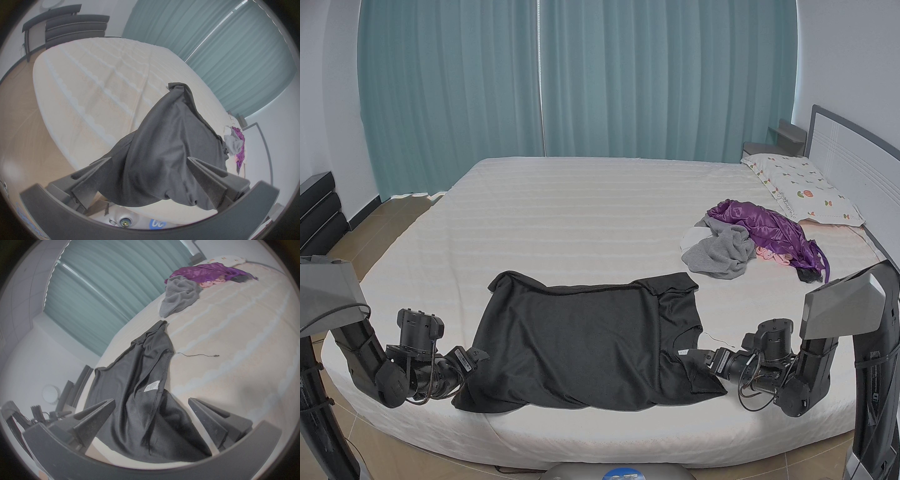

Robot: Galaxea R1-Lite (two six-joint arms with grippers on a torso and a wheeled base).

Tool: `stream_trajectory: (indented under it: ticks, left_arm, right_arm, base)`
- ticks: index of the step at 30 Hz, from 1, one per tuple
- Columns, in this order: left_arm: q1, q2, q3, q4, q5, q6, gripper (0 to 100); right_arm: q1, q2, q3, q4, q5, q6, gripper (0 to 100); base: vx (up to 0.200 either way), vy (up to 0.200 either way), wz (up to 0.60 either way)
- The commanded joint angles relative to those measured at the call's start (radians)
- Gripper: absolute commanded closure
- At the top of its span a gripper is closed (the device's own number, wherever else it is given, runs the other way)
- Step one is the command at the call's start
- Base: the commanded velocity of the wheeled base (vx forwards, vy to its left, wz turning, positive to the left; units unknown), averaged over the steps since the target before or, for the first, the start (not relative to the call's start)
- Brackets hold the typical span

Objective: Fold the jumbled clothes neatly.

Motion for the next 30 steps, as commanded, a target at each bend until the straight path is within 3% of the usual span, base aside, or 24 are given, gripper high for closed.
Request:
stream_trajectory:
  ticks: [1,5,6,14,30]
  left_arm:
    - [0.029,0.021,-0.022,-0.005,-0.038,-0.030,0]
    - [0.029,0.025,-0.022,-0.011,-0.038,-0.030,0]
    - [0.029,0.025,-0.022,-0.011,-0.038,-0.030,0]
    - [0.029,0.025,-0.020,-0.011,-0.038,-0.030,0]
    - [0.029,0.024,-0.020,-0.011,-0.038,-0.030,0]
  right_arm:
    - [0.027,0.029,-0.101,0.091,-0.021,-0.066,0]
    - [0.050,0.034,-0.163,0.169,-0.034,-0.072,0]
    - [0.050,0.034,-0.163,0.169,-0.034,-0.072,100]
    - [0.037,0.046,-0.200,0.179,-0.074,-0.099,100]
    - [-0.119,-0.057,-0.238,0.183,-0.079,-0.131,100]
  base:
    - [0.000,0.000,0.00]
    - [0.000,0.000,0.00]
    - [0.000,0.000,0.00]
    - [0.000,0.000,0.00]
    - [0.000,0.000,0.00]
